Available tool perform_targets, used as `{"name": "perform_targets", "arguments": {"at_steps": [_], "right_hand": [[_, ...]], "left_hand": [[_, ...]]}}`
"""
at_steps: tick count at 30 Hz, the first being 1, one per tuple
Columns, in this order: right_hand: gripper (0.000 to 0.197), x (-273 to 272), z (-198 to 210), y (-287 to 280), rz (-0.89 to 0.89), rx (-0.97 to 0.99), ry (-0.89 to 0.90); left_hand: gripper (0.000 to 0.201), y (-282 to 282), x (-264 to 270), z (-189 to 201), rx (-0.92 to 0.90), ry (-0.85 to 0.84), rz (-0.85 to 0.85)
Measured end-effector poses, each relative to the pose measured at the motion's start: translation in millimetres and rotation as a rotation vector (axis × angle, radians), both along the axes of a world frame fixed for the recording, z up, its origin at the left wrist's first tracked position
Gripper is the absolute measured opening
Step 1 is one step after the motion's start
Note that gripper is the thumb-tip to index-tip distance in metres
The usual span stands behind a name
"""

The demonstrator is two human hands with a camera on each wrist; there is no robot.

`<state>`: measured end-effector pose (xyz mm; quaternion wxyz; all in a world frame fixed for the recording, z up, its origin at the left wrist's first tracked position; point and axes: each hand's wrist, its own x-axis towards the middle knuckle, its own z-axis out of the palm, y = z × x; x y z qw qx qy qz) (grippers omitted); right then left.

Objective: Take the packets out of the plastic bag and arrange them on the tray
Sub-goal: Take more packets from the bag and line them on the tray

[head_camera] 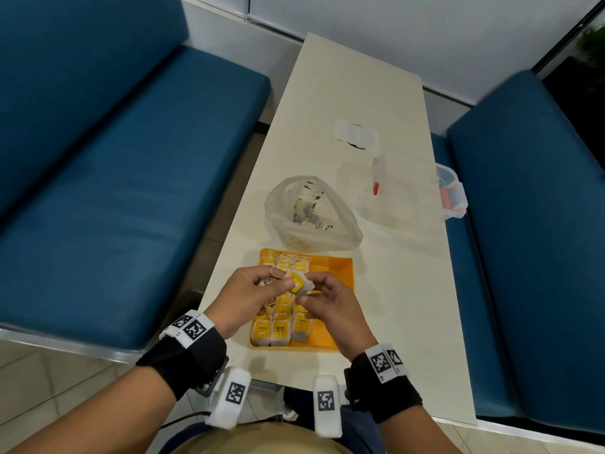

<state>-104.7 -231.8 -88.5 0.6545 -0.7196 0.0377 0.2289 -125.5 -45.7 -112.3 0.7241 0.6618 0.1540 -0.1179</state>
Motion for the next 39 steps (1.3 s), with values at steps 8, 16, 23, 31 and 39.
{"name": "perform_targets", "arguments": {"at_steps": [8, 16, 23, 31, 39], "right_hand": [[0.012, 7.7, 10.0, 1.6, 0.213, -0.438, -0.554], [0.021, 22.8, 17.5, -10.1, 0.128, -0.556, -0.414], [0.009, 19.3, 23.3, -12.1, 0.114, -0.352, -0.24], [0.011, 11.9, 23.1, -7.6, 0.132, -0.244, -0.158], [0.014, 6.9, -5.9, -23.9, 0.244, -0.441, 0.007]], "left_hand": [[0.012, 2.9, 9.2, 12.0, 0.655, -0.312, -0.29], [0.028, 18.2, 8.5, 18.1, 0.576, -0.256, -0.215], [0.043, 13.0, 4.8, 16.6, 0.518, -0.249, -0.297], [0.014, -3.3, 5.1, 11.2, 0.542, -0.258, -0.276], [0.024, 16.1, -3.8, -1.1, 0.562, -0.149, -0.112]]}}
